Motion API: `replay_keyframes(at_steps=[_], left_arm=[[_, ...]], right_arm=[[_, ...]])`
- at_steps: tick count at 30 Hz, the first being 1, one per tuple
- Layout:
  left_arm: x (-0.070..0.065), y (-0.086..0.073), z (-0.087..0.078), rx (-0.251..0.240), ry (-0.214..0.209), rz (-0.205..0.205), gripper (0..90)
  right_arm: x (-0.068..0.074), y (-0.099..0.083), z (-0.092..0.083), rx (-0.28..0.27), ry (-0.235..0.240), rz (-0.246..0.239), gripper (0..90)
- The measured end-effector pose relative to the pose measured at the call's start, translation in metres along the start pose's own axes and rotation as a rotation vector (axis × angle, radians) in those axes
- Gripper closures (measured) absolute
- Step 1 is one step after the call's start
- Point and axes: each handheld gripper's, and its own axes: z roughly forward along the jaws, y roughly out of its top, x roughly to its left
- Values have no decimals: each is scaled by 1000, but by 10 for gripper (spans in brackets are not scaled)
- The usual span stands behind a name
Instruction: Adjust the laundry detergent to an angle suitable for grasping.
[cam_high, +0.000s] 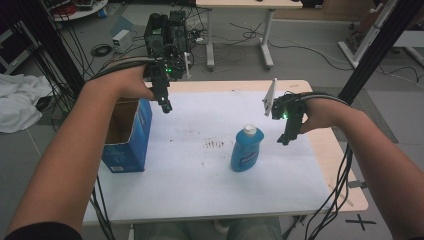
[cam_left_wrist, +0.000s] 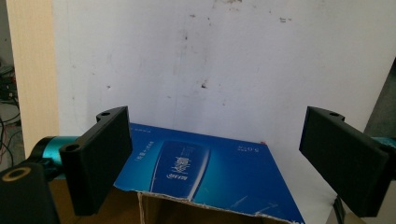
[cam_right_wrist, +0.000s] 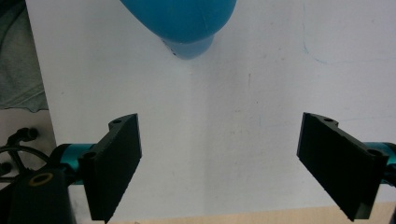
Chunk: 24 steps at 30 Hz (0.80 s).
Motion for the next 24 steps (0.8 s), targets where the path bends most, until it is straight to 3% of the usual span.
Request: replay_keyframes(at_steps=[2, 4, 6, 8, 10, 11, 14, 16, 18, 24], left_arm=[[1, 1, 0, -1, 0, -2, 95], [0, 1, 2, -2, -4, -8, 95], [0, 2, 3, 2, -6, -10, 95], [-1, 2, 2, 15, -1, -4, 95], [-3, 3, 2, 16, 1, -8, 95], [-4, 3, 1, 15, 1, -7, 95], [-8, 3, -1, 13, 2, -14, 95], [-10, 1, -3, 12, 8, -8, 95], [-12, 0, -5, 4, 11, -12, 95], [-20, -9, -11, -78, 27, -28, 95]], right_arm=[[2, 0, -3, -1, 13, 33, 131], [-1, -2, -4, -5, 16, 14, 131], [0, -4, -4, -13, 29, 27, 131], [-2, -6, -4, -1, -2, 1, 131], [-1, -6, -5, 2, 20, 30, 131], [-2, -7, -4, 4, -13, 2, 131], [3, -7, -7, -4, -7, 28, 131], [2, -8, -7, -1, -29, 5, 131], [2, -8, -8, -2, -27, 6, 131], [6, -8, -7, -1, -25, 5, 131]])
